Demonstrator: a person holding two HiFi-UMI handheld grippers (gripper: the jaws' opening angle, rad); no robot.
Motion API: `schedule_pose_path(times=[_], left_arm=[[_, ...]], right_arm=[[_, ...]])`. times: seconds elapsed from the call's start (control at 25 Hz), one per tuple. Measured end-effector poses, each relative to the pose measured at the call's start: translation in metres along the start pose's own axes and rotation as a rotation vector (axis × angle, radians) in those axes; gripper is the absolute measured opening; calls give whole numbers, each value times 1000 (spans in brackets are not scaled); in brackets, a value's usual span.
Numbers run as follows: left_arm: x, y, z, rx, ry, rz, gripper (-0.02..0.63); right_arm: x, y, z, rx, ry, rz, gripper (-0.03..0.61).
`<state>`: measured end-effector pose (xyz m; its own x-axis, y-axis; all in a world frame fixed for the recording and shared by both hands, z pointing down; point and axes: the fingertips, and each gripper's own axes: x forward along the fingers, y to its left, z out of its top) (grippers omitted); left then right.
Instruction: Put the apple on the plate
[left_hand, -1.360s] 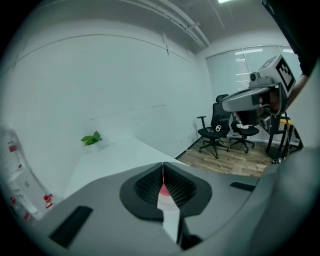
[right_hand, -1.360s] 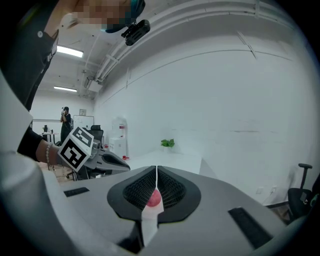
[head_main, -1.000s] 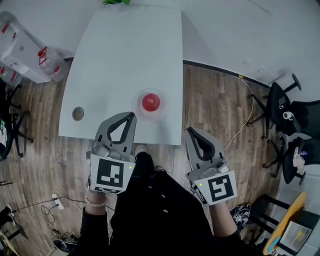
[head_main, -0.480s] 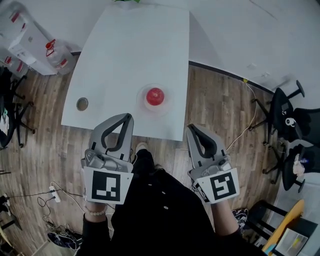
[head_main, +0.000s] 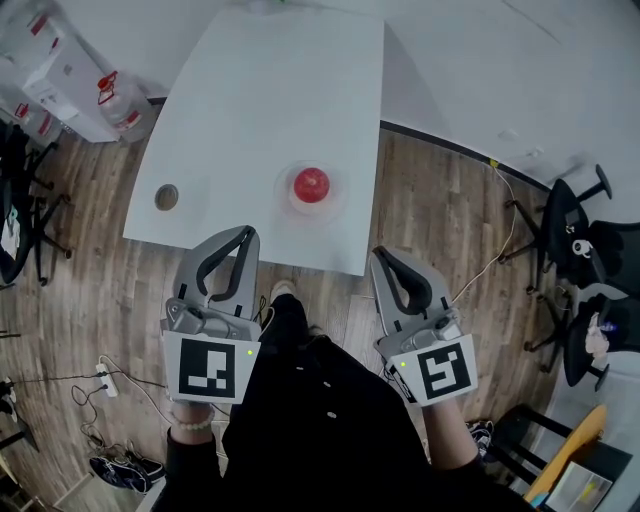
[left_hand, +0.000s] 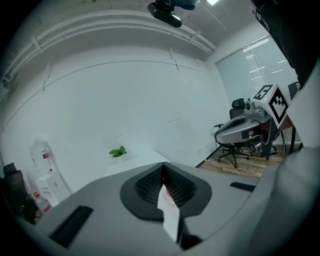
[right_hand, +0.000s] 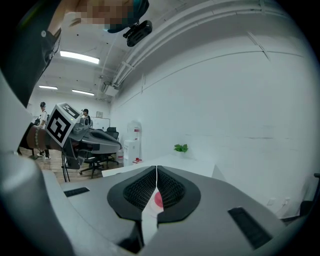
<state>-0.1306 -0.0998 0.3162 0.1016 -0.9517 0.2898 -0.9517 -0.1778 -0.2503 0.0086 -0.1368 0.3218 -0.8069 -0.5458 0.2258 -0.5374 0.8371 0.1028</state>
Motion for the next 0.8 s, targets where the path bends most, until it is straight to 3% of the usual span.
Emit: schedule_pose_path(times=[0.8], left_arm=[[3, -8, 5, 6, -8, -6, 14]], right_arm=[[-3, -2, 1, -22, -5, 10, 43]])
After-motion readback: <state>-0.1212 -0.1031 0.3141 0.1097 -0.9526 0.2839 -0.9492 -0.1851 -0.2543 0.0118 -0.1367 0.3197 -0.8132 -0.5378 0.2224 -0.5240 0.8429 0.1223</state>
